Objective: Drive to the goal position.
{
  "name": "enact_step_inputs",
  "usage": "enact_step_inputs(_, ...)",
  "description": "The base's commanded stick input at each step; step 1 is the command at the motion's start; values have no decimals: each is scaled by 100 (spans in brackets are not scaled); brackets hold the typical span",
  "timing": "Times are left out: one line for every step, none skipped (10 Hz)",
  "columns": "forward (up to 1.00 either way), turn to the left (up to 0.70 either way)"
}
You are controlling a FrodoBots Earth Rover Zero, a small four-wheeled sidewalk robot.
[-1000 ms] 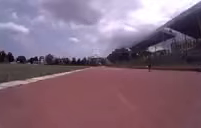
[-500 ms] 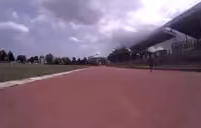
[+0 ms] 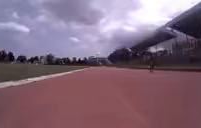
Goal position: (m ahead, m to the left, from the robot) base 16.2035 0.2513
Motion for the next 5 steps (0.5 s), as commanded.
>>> enact_step_inputs(45,0)
enact_step_inputs(45,0)
enact_step_inputs(45,0)
enact_step_inputs(45,0)
enact_step_inputs(45,0)
